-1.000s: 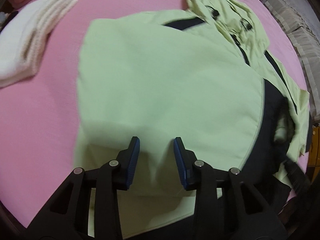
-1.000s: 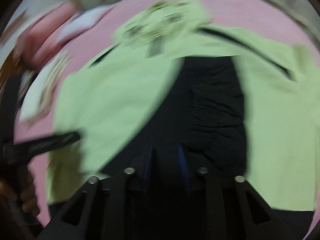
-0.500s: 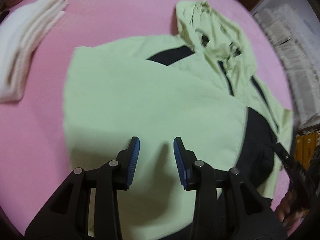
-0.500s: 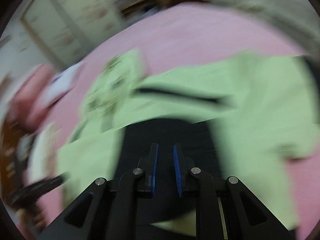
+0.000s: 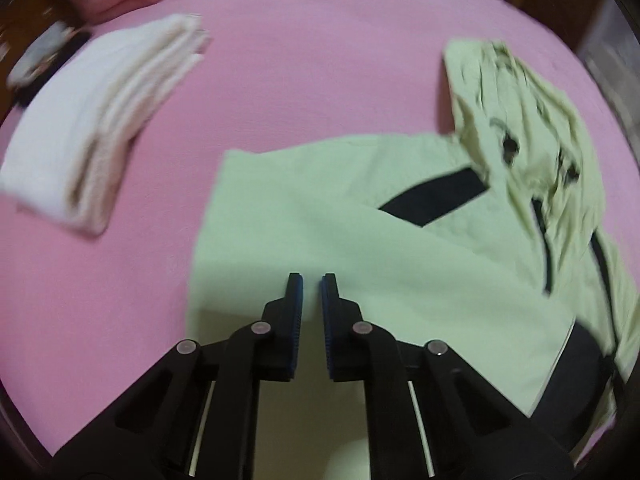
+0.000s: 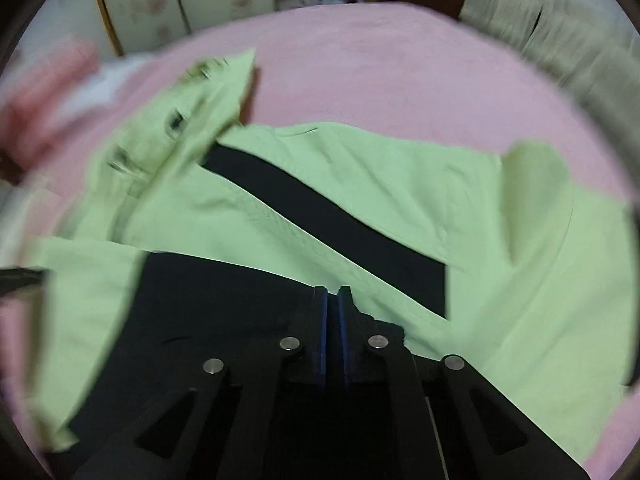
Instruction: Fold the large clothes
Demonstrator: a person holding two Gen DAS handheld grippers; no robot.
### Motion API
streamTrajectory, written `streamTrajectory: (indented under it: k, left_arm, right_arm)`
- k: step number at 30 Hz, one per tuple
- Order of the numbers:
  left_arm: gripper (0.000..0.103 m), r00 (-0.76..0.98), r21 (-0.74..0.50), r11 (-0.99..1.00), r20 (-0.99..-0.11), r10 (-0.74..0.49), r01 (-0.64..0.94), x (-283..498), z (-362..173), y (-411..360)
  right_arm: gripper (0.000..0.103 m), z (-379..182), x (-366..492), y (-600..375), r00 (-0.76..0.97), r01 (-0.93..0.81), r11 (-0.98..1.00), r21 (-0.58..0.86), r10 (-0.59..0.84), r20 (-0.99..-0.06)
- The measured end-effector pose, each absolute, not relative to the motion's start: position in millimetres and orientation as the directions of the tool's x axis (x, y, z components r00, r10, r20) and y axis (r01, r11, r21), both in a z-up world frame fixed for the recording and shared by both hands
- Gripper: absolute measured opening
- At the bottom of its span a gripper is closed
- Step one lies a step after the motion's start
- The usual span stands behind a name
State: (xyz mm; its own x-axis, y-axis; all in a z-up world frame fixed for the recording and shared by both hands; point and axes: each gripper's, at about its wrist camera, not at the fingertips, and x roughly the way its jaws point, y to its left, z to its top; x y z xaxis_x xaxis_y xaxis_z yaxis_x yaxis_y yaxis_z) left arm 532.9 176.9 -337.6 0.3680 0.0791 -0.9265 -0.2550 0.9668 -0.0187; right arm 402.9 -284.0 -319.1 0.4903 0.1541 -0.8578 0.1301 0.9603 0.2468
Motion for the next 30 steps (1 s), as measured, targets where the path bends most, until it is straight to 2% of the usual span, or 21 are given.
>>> streamTrajectory:
  k: [1,3,5,8,10,11,13,16,20,25,30]
  left_arm:
    - [0.007,0.388,-0.027,0.962,-0.918,0.084,-0.272,523.5,-328.7,173.4]
    - [0.007,0.429,-0.028,0.959,-0.898,0.1,-0.282,502.3,-308.7,157.8]
    - [0.007,0.453,-0.017,0.961,-0.884,0.115,-0.275,475.1,-288.6,131.4]
    - [0.007,0.461,-0.048,0.977,-0.886,0.054,-0.206,441.2,-269.4,83.5]
    - [0.007,0.455,-0.082,0.983,-0.891,0.003,-0.165,421.3,-261.8,47.9]
    - [0.007,0.448,-0.097,0.983,-0.894,-0.018,-0.154,413.1,-259.5,33.2]
    - [0.007,0.41,-0.146,0.982,-0.908,-0.084,-0.122,400.1,-258.9,-3.6]
    - [0.008,0.373,-0.172,0.982,-0.919,-0.131,-0.08,389.5,-260.7,-56.8]
    - [0.008,0.322,-0.172,0.985,-0.932,-0.166,0.009,381.5,-266.3,-134.5]
    - [0.008,0.309,-0.14,0.98,-0.934,-0.178,0.141,370.8,-264.9,-214.1]
    - [0.008,0.268,-0.131,0.967,-0.945,-0.189,0.219,375.0,-270.8,-255.4]
  right_arm:
    - [0.006,-314.3,391.2,-296.9,0.495,0.131,0.957,0.26,0.164,-0.853]
    - [0.012,-300.4,376.4,-320.9,0.499,0.174,0.967,0.186,0.076,-0.863]
    - [0.013,-284.1,353.7,-343.0,0.504,0.206,0.956,0.207,0.078,-0.86]
    - [0.018,-263.8,323.7,-384.0,0.476,0.285,0.929,0.235,0.076,-0.876]
    - [0.027,-260.7,301.9,-415.0,0.465,0.331,0.913,0.239,0.063,-0.883]
    - [0.028,-253.6,289.3,-431.9,0.454,0.355,0.906,0.231,0.049,-0.89]
    - [0.034,-250.7,269.6,-464.4,0.418,0.389,0.904,0.179,0.0,-0.909]
    - [0.035,-253.6,251.8,-509.9,0.38,0.419,0.903,0.099,-0.075,-0.922]
    - [0.038,-257.6,243.6,-561.5,0.361,0.471,0.878,0.084,-0.106,-0.926]
    - [0.048,-271.4,235.9,-627.1,0.341,0.535,0.843,0.067,-0.142,-0.929]
    - [0.051,-284.7,233.0,-680.4,0.321,0.585,0.807,0.078,-0.142,-0.937]
